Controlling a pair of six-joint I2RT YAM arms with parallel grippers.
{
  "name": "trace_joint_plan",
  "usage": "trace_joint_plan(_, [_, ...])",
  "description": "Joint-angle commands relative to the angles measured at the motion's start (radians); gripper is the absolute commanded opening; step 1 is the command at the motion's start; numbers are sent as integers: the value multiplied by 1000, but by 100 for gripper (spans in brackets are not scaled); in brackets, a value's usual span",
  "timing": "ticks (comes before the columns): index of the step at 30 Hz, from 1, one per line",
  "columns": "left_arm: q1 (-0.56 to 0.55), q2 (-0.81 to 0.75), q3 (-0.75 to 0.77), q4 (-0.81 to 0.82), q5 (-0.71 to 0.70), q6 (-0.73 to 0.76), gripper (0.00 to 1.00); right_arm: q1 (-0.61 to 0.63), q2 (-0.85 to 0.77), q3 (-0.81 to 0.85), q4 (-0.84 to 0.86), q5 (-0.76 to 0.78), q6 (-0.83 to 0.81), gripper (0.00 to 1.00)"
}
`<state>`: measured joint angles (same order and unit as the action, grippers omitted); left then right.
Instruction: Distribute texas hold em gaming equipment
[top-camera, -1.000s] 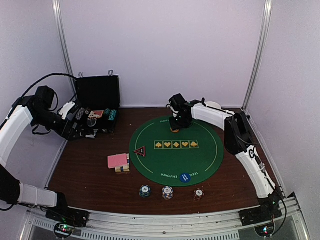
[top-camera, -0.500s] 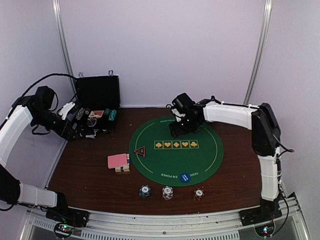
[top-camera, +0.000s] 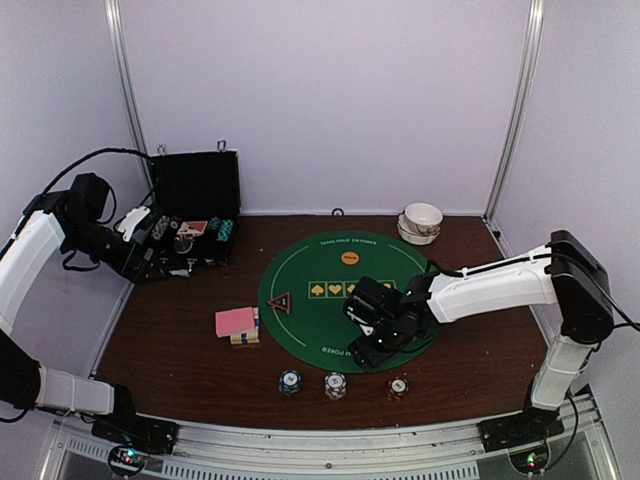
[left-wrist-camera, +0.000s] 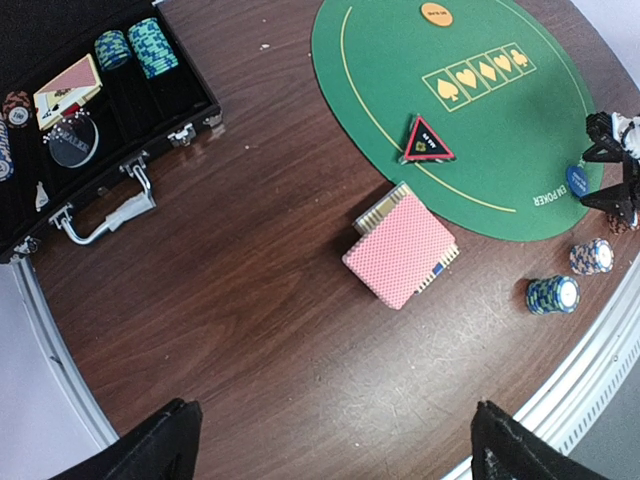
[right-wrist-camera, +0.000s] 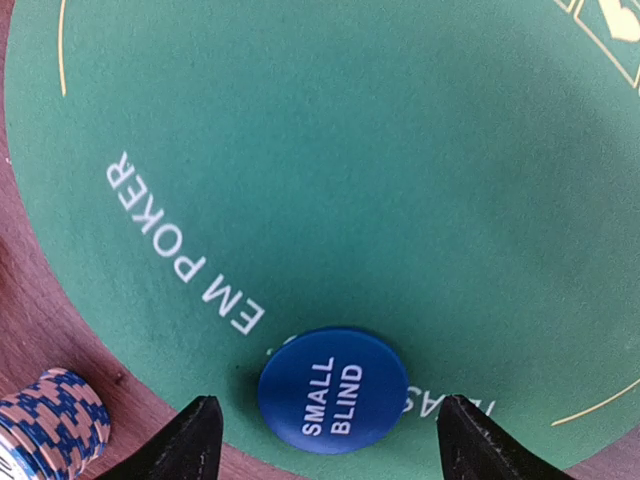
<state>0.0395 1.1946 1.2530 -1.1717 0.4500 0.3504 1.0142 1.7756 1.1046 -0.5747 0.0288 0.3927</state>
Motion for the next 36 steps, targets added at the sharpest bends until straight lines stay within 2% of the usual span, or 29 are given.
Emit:
trace_joint_plan(1, [6,-20,28,-12,7,14,98,17,-37,-14,32,36,57,77])
trace_joint_plan(10, [6,-28,28,-16,10,8,98,18,18,18,42,39,54,75])
trace_joint_plan(20, [7,-30,29,-18,8,7,98,13,57,11,43,55,64,62])
trace_joint_plan(29, [7,-34,28,-19,11,8,98,-35,3,-65,30,84,81,52])
trace_joint_plan(36, [7,-31,30,-19,17,7,98,-78,-53,-118,12,113,74,50])
